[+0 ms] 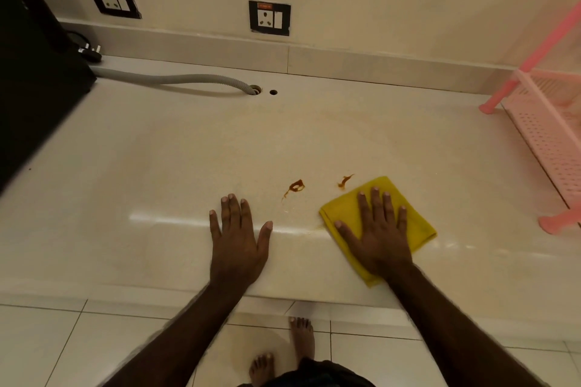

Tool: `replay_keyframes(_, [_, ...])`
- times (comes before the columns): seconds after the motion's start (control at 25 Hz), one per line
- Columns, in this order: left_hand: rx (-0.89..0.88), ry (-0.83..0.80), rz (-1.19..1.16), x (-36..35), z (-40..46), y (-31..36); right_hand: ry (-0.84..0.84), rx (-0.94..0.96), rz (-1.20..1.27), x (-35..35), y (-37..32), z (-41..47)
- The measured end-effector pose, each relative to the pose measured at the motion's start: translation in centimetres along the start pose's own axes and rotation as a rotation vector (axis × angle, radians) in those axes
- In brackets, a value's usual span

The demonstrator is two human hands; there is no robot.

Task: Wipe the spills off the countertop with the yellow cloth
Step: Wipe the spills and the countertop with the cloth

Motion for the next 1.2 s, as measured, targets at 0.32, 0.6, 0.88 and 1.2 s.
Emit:
replay_keyframes(0.32, [-0.004,0.03,0.005,0.0,0.0,0.2,-0.021,0.078,0.057,-0.5,-6.6,-5.9])
replay_keyframes(0.6, [-0.003,0.01,0.009,-0.1,0.0,0.1,0.195,-0.234,0.066,0.7,-4.8,-4.8])
replay_keyframes(0.88, [0.022,-0.014,-0.02,-0.5,0.1,-0.1,0.138,-0.02,0.029,0.1,2.8,4.3])
replay_keyframes(1.2, [0.036,0.002,-0.029,-0.4,0.1,-0.3,-0.042,0.628,0.023,-0.7,-1.9,8.3])
Point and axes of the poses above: each hand's wrist, its own z-axis towards the middle knuckle, its own x-axis out of the back of the hand, y = z × x, the point moved 10 cm from there along z, towards the middle knuckle, and after that the axes turned 15 degrees about y, right-handed, at the moved point
